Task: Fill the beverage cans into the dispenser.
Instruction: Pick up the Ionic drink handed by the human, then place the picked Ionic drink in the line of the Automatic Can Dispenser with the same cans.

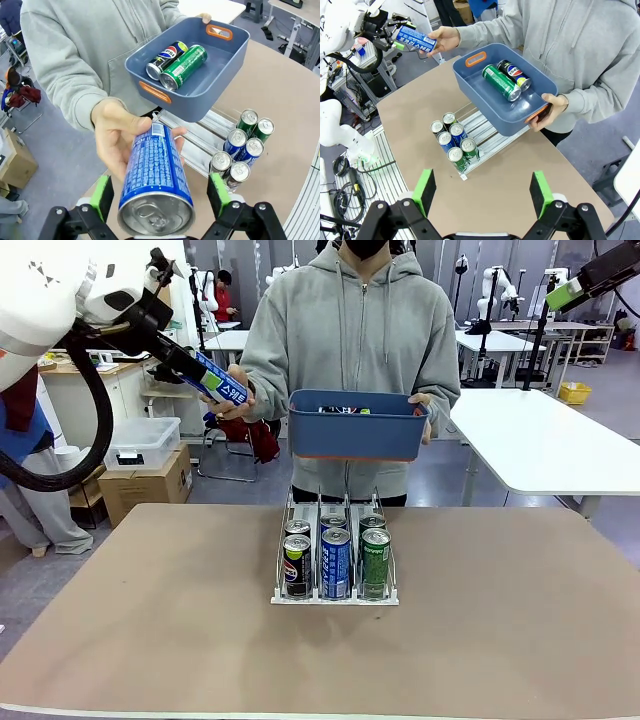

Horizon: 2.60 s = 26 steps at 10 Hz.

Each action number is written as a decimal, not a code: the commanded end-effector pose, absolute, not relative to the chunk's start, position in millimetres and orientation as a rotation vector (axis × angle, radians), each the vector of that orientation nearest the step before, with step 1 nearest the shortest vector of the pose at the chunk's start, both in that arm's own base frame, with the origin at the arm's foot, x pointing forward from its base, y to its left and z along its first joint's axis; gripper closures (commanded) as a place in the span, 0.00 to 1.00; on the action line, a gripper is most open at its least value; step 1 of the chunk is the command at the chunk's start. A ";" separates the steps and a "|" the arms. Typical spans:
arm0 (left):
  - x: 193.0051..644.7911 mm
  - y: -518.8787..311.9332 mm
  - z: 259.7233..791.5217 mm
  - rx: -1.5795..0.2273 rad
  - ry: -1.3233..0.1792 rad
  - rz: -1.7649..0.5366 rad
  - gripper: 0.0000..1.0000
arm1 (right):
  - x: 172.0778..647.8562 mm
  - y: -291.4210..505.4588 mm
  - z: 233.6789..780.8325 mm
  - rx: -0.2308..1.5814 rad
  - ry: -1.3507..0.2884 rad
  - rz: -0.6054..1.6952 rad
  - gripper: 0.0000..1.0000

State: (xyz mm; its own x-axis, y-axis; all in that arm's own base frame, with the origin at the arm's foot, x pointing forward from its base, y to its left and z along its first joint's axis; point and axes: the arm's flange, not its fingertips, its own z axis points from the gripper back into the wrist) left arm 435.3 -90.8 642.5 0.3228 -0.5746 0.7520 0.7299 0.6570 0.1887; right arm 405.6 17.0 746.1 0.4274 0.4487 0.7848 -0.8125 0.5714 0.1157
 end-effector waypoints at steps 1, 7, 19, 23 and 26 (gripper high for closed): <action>439.1 -89.2 640.4 -0.218 -0.901 -0.829 0.00 | 405.4 16.9 746.0 0.532 -0.783 0.834 0.00; 436.2 -85.3 644.6 -0.219 -0.923 -0.815 1.00 | 405.4 16.9 746.0 0.532 -0.783 0.834 0.00; 435.3 -81.9 645.8 -0.224 -0.894 -0.803 1.00 | 405.4 16.9 746.0 0.532 -0.783 0.834 0.00; 435.3 -81.9 645.8 -0.224 -0.894 -0.803 1.00 | 405.4 16.9 746.0 0.532 -0.783 0.834 0.00; 435.3 -81.9 645.8 -0.224 -0.894 -0.803 1.00 | 405.4 16.9 746.0 0.532 -0.783 0.834 0.00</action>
State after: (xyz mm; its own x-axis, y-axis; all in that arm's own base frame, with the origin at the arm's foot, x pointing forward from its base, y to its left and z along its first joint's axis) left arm 435.8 -82.3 644.2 0.3647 -0.5308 0.7650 0.7063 0.6931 0.1442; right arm 405.6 17.0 746.1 0.4274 0.4487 0.7848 -0.8125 0.5714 0.1157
